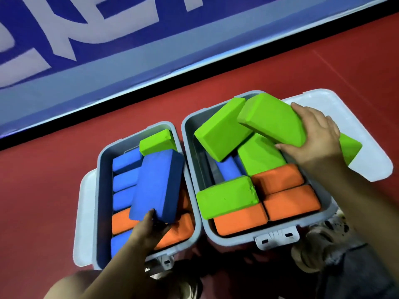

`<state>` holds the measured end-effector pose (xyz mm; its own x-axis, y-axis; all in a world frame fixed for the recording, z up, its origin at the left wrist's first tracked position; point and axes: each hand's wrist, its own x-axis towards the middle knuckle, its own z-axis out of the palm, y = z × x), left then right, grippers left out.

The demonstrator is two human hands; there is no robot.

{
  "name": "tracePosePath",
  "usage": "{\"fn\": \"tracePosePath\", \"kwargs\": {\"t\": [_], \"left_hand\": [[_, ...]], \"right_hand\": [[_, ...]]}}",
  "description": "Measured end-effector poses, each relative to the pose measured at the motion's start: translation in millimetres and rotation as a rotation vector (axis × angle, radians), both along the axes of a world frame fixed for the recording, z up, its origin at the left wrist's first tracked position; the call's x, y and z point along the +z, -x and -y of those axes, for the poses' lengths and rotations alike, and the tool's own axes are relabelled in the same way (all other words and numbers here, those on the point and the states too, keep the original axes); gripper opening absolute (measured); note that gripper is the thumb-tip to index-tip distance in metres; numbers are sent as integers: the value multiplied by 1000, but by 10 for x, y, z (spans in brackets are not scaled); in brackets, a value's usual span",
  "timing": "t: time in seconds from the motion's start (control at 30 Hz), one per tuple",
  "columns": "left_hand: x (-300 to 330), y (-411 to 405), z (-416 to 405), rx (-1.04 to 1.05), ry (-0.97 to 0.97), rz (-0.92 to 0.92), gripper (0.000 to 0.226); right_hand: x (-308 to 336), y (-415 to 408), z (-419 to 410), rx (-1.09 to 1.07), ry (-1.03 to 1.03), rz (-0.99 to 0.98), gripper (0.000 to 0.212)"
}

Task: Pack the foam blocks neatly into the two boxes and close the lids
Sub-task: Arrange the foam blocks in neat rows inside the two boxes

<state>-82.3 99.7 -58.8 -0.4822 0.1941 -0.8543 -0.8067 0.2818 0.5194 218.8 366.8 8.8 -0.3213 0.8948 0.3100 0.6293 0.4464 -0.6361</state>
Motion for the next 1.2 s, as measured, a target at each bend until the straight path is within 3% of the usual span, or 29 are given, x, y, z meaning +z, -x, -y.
{"fn": "tracePosePath", "kwargs": {"t": [0.03, 0.1, 0.17, 0.23, 0.3, 0.33, 0.4, 0.47, 0.57, 0.77, 0.9, 1.0, 1.1, 1.2], "left_hand": [[9, -24, -40, -62, 79, -27, 31], [38, -31, -169, -154, 412, -267, 38], [125, -2, -370, -263, 671, -692, 66], [193, -1, -650, -351, 586, -1101, 76], [197, -22, -1058, -482, 382, -1264, 79], [94, 18, -1284, -545, 264, -1268, 83], [-7, 38, -1797, -661, 57, -1066, 101], [-186, 82, -2223, -721, -2, -900, 120], [-394, 145, -2660, -806, 48, -816, 133], [-617, 310, -2838, -883, 78, -564, 116], [-476, 142, -2680, -942, 50, -639, 78], [-269, 110, -2551, -858, 29, -665, 84], [-72, 55, -2442, -766, -20, -429, 89], [140, -148, -2397, -798, -59, -238, 68]], "right_hand": [[-3, 9, -12, -12, 1, 3, 89], [-8, 40, -34, -26, -14, 19, 88], [-29, 84, -44, -40, -37, 34, 88], [-54, 127, -47, -71, -56, 43, 92], [-80, 153, -49, -95, -72, 69, 94], [-96, 157, -54, -105, -73, 86, 96], [-133, 153, -74, -123, -51, 130, 98], [-183, 141, -96, -128, -54, 175, 98], [-249, 97, -135, -139, -55, 204, 96], [-276, 57, -201, -157, -29, 169, 87], [-212, 76, -234, -179, 13, 112, 88], [-121, 82, -255, -223, -23, 53, 90], [-42, 64, -274, -280, -70, 5, 90], [24, 19, -271, -326, -89, -25, 91]]}}
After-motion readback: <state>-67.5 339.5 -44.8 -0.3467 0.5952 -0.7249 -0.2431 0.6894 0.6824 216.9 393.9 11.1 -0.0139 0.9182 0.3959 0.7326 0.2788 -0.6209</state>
